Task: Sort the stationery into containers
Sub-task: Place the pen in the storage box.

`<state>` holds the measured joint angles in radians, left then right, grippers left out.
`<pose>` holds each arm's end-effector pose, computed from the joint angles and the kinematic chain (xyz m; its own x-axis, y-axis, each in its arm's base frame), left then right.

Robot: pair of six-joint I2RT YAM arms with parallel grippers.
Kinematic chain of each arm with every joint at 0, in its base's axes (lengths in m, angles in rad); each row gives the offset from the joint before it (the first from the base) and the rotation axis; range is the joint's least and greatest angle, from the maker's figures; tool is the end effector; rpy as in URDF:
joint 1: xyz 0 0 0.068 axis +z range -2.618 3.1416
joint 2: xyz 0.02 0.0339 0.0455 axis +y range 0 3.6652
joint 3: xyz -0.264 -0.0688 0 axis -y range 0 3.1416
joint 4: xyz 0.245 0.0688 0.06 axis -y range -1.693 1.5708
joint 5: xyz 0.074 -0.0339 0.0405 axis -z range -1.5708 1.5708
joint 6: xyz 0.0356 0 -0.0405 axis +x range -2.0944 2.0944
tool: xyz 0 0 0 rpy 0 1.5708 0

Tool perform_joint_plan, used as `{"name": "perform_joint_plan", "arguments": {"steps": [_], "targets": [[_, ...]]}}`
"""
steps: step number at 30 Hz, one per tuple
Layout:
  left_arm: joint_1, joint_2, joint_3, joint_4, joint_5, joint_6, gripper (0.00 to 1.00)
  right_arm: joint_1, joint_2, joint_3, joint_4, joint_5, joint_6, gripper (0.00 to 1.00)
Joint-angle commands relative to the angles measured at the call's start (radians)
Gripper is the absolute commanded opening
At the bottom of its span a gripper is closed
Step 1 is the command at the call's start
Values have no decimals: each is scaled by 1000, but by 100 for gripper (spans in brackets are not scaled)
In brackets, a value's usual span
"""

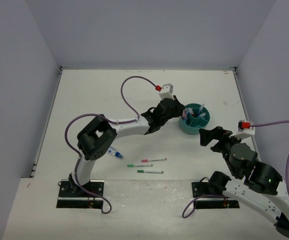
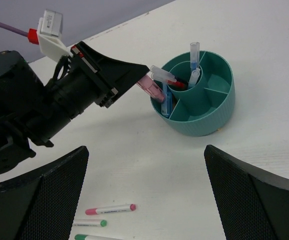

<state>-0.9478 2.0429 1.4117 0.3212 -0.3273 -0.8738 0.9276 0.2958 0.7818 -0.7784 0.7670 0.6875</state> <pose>0.2869 -0.3798 0.2196 -0.5670 -0.4553 -0.6865 0.2425 0.7042 -0.6673 0.0506 0.0264 0.3292 -0.2463 0.4332 -0.8670 -0.0275 0.8910 0.4531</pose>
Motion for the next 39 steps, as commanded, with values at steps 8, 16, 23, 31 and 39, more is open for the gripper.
{"name": "perform_joint_plan", "arguments": {"steps": [8,16,23,31,39], "targets": [[-27,72,93,-58,-154,29,0,1,-8,5,36,-4,-27,99],[-29,50,101,-54,-117,45,37,2,21,12,41,-18,-34,99],[-40,-14,106,-31,-87,101,66,1,36,-6,45,-24,-30,99],[-25,-218,26,-209,-296,89,96,1,79,-49,141,-192,-172,99],[97,-585,-135,-631,-398,-52,100,1,346,-44,262,-482,-259,99]]}}
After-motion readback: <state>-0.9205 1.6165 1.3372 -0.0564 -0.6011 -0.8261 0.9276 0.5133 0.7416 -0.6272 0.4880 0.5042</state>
